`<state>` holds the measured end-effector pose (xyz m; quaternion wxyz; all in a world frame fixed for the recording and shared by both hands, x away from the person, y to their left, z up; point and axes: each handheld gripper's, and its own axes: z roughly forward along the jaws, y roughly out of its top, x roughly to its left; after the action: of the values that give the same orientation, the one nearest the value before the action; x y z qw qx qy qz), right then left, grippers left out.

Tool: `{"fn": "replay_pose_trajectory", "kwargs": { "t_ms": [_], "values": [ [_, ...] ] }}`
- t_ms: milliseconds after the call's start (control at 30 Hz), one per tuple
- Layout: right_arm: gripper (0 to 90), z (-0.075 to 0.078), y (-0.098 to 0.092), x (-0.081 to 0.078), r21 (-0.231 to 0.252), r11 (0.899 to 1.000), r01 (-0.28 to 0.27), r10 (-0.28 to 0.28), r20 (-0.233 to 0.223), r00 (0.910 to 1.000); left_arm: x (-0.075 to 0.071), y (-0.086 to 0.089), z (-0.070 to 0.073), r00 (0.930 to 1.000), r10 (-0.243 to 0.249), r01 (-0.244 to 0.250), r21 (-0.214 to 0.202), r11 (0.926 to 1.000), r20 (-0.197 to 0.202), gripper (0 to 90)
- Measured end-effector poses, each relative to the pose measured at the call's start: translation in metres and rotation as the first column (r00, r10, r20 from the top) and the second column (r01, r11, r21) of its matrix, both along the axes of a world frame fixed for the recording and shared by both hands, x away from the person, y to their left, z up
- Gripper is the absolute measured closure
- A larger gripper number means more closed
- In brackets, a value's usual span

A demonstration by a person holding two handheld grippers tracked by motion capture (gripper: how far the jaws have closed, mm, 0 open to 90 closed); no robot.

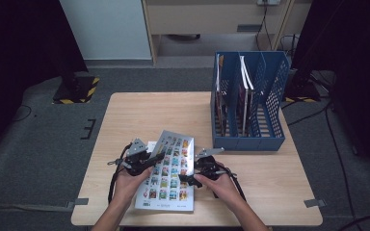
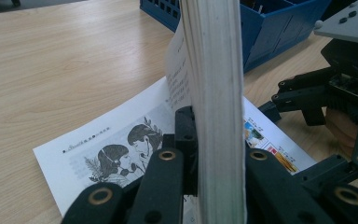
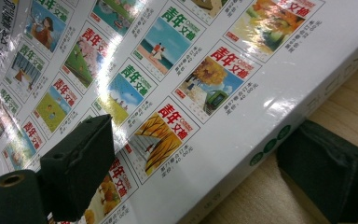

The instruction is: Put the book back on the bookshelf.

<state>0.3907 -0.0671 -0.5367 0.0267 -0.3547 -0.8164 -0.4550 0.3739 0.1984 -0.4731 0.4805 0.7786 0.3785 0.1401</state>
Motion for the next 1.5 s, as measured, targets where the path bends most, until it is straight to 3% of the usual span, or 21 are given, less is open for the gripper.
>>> {"fn": "replay_pose_trajectory", "kwargs": {
  "t_ms": [233, 367, 400, 467, 533, 567, 667, 700, 800, 867, 933, 967, 1100, 1267, 1500],
  "values": [
    [12.5, -0.001, -0.001, -0.001, 0.008, 1.0, 0.01, -0.01, 0.0, 0.9999, 0.003, 0.003, -0.007, 0.9999, 0.013, -0.013, 0.003, 0.9999, -0.008, 81.6],
    [13.4, -0.002, -0.001, -0.002, 0.01, 1.0, 0.015, -0.015, 0.014, 0.9998, 0.009, 0.007, -0.017, 0.998, 0.047, -0.046, 0.031, 0.9985, -0.042, 76.1],
    [13.5, -0.002, -0.001, -0.002, 0.008, 1.0, 0.015, -0.015, 0.019, 0.9997, 0.013, 0.012, -0.022, 0.9955, 0.076, -0.074, 0.041, 0.9964, -0.057, 73.5],
    [13.6, -0.002, -0.001, -0.002, 0.007, 1.0, 0.016, -0.016, 0.021, 0.9997, 0.017, 0.017, -0.025, 0.9855, 0.159, -0.153, 0.095, 0.9836, -0.058, 63.3],
    [13.7, -0.002, -0.001, -0.002, 0.006, 1.0, 0.016, -0.016, 0.022, 0.9996, 0.019, 0.023, -0.029, 0.9685, 0.243, -0.23, 0.172, 0.9579, -0.056, 50.0],
    [13.7, -0.002, -0.001, -0.002, 0.007, 1.0, 0.016, -0.016, 0.024, 0.9996, 0.02, 0.027, -0.029, 0.9632, 0.265, -0.252, 0.184, 0.95, -0.048, 44.4],
    [13.8, -0.002, -0.001, -0.003, 0.009, 1.0, 0.02, -0.02, 0.023, 0.9995, 0.019, 0.036, -0.027, 0.9536, 0.297, -0.286, 0.158, 0.9451, -0.049, 39.7],
    [13.7, -0.002, -0.001, -0.003, 0.008, 1.0, 0.019, -0.019, 0.024, 0.9995, 0.018, 0.037, -0.026, 0.9538, 0.296, -0.284, 0.166, 0.9443, -0.05, 37.6],
    [13.3, -0.003, -0.001, -0.003, 0.008, 1.0, 0.016, -0.016, 0.024, 0.9996, 0.018, 0.035, -0.032, 0.9655, 0.247, -0.223, 0.227, 0.9479, -0.082, 34.3],
    [12.1, -0.003, -0.001, -0.002, 0.013, 1.0, 0.015, -0.015, 0.024, 0.9996, 0.018, 0.033, -0.036, 0.9673, 0.234, -0.202, 0.26, 0.9442, -0.098, 32.0],
    [11.6, -0.003, -0.001, -0.002, 0.016, 1.0, 0.013, -0.013, 0.021, 0.9997, 0.018, 0.031, -0.037, 0.967, 0.234, -0.202, 0.253, 0.9461, -0.101, 30.5],
    [11.4, -0.003, -0.001, -0.002, 0.012, 1.0, 0.004, -0.004, 0.027, 0.9996, 0.019, 0.027, -0.038, 0.9677, 0.223, -0.194, 0.221, 0.9557, -0.117, 30.0],
    [10.7, -0.003, -0.001, -0.002, 0.009, 1.0, -0.002, 0.001, 0.03, 0.9996, 0.019, 0.023, -0.043, 0.9695, 0.205, -0.172, 0.218, 0.9605, -0.135, 28.6],
    [12.0, -0.003, -0.001, -0.001, 0.009, 1.0, -0.008, 0.008, 0.033, 0.9994, 0.019, 0.027, -0.048, 0.9674, 0.203, -0.177, 0.167, 0.9698, -0.152, 27.0],
    [16.1, -0.001, 0.001, 0.001, 0.025, 1.0, -0.01, 0.009, 0.019, 0.9998, 0.019, 0.026, -0.05, 0.9647, 0.207, -0.183, 0.153, 0.9711, -0.163, 23.7]
  ]
}}
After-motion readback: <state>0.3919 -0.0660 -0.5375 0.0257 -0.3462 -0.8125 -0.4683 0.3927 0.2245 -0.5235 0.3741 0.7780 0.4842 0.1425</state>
